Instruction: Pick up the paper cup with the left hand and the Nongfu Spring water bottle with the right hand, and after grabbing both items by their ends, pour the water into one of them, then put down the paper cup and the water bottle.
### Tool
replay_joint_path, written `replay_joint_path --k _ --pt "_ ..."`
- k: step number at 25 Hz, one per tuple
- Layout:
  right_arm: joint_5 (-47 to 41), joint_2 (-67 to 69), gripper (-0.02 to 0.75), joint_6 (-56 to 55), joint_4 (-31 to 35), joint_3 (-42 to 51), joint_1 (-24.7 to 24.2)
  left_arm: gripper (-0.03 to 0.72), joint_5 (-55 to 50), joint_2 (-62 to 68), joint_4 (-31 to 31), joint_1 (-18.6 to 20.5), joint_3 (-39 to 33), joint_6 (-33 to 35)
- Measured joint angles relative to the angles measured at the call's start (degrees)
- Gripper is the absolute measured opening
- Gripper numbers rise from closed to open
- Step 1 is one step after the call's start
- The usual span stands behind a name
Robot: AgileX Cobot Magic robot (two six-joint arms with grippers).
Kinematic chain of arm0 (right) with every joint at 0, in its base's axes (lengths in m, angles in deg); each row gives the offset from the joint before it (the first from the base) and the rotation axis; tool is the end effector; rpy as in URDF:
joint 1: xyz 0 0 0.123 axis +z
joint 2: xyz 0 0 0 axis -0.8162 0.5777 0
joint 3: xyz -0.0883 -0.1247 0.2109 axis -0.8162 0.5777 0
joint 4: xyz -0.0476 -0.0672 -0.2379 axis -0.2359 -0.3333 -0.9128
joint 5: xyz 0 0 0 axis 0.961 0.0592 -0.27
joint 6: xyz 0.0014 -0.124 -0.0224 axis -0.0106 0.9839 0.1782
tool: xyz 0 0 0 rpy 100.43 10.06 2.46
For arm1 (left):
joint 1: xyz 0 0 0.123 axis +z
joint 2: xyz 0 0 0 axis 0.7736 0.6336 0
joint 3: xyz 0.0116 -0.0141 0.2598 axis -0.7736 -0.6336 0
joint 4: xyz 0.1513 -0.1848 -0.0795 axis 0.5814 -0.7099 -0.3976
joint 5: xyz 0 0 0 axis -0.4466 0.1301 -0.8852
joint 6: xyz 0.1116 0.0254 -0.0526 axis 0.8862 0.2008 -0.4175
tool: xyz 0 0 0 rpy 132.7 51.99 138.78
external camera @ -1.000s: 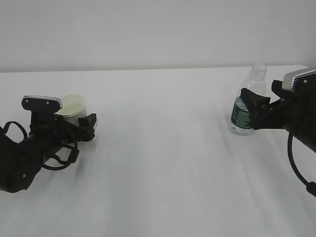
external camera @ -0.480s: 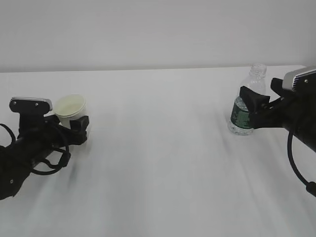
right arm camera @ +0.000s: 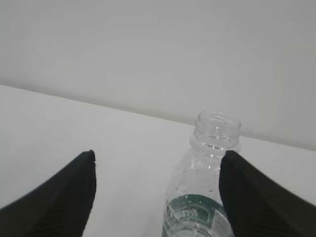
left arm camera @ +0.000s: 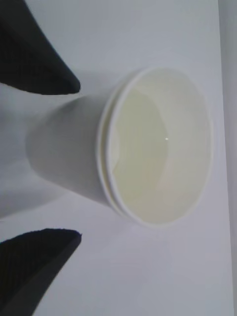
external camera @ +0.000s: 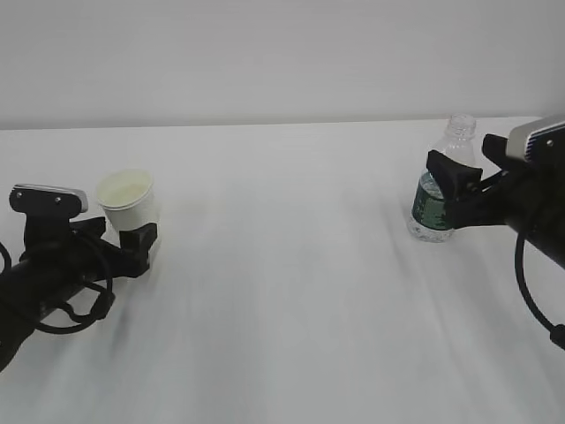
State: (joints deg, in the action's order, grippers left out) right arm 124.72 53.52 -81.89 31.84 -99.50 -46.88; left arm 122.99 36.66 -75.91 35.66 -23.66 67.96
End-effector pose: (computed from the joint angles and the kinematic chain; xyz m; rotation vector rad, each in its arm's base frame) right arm 0.3113 0.0618 0.1369 -0.3204 1.6189 0.1391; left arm 0.3276 -0.0855 0.0343 0.1416 1.8891 -0.2295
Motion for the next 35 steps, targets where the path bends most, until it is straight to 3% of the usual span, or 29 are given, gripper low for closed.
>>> replay_joint_path --k 10,16,23,35 --pt "-7.7 -9.3 0.592 0.3 0.0 1.2 0.0 0.605 0.0 -10.4 0.4 0.0 -7.7 0.0" --pt "-20.0 -18.3 0.592 0.4 0.0 1.3 0.0 0.593 0.0 -18.2 0.4 0.0 -11.3 -0.3" --pt "-36.5 -29.8 0.591 0.4 0.1 1.5 0.0 0.570 0.0 -30.4 1.9 0.0 -12.2 -5.4" --pt "-52.0 -47.6 0.591 0.4 0.1 0.9 0.0 0.562 -4.1 -48.1 2.1 0.0 -12.3 -6.1"
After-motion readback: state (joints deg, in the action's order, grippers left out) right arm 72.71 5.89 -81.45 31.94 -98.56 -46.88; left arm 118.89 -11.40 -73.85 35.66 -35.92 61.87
